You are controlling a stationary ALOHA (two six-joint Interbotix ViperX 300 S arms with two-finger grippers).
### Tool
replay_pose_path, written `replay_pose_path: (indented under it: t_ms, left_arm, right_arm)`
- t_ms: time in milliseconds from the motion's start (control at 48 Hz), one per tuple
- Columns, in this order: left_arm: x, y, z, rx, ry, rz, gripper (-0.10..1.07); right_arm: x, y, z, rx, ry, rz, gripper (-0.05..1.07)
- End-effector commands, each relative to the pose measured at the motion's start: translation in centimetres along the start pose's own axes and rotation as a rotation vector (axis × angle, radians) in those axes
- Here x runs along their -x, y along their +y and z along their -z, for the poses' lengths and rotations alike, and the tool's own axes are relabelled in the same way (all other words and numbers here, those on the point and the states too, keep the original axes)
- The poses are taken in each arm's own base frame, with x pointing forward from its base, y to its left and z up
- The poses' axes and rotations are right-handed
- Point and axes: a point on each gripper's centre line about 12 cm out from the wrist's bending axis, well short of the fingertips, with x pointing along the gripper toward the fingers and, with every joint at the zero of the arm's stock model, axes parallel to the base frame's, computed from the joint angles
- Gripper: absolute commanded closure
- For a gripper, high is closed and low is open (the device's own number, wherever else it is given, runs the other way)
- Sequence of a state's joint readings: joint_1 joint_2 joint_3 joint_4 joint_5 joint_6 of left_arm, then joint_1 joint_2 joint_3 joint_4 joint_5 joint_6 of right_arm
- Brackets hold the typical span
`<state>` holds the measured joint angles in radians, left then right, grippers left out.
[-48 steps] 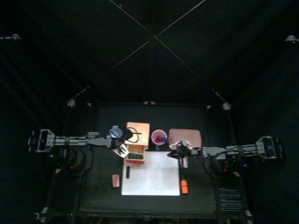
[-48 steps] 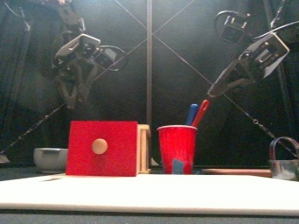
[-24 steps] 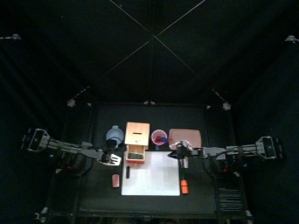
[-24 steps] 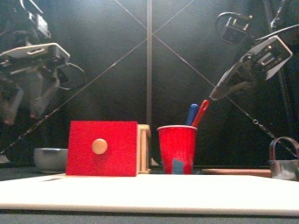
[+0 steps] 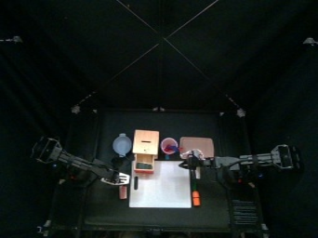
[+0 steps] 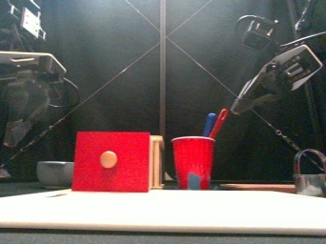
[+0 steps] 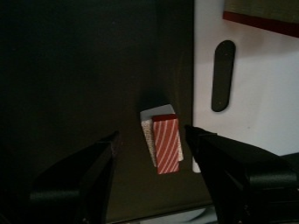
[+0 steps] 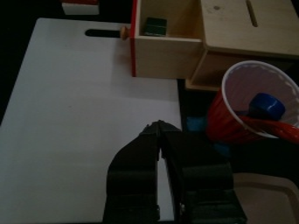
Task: Grab salmon
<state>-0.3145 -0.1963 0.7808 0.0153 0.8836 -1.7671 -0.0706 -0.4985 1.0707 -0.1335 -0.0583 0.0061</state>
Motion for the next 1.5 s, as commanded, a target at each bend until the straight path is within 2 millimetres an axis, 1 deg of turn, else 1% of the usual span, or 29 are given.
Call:
replay_pose_path:
  t_ms: [0,250,333,458,625,729,1000,1188,1375,1479]
  left_arm:
    - [0.1,-1.1,0.6,-0.001,-0.002,0.016,0.04]
    - [-1.0,-2.2,2.2,0.028,0.007,0.018,0.04]
    - [-1.7,-2.3,2.5,0.039,0.005,-0.002,0.04]
    - [-2.5,-2.3,2.6,0.047,0.000,-0.023,0.04]
    - [-2.9,-2.1,3.1,0.063,0.012,-0.044,0.04]
    - [-3.5,-1.9,3.3,0.072,0.011,-0.059,0.04]
    - [-4.8,-2.8,3.7,0.078,0.014,-0.068,0.06]
    - [-5.1,-2.6,3.6,0.082,0.010,-0.082,0.12]
    - [-5.0,-2.5,3.6,0.084,0.014,-0.082,0.24]
    - [-4.8,-2.5,3.5,0.074,0.013,-0.077,0.28]
  right_arm:
    - [0.0,-0.3,-0.5,0.006,-0.014,0.008,0.99]
    - [0.0,-0.4,0.1,0.023,0.000,0.011,0.99]
    - [0.0,-0.3,0.3,0.022,0.006,0.009,0.99]
    - [0.0,-0.1,0.6,0.022,0.011,0.003,0.99]
    - [0.1,0.0,1.0,0.022,0.017,-0.001,0.99]
    - [0.2,0.0,1.1,0.023,0.020,-0.001,0.99]
    - [0.2,0.1,1.5,0.022,0.029,-0.002,0.99]
    - [0.3,0.1,1.7,0.023,0.032,-0.003,0.99]
    - [0.3,0.1,1.7,0.023,0.032,-0.003,0.99]
    - [0.3,0.1,1.8,0.022,0.035,-0.003,0.99]
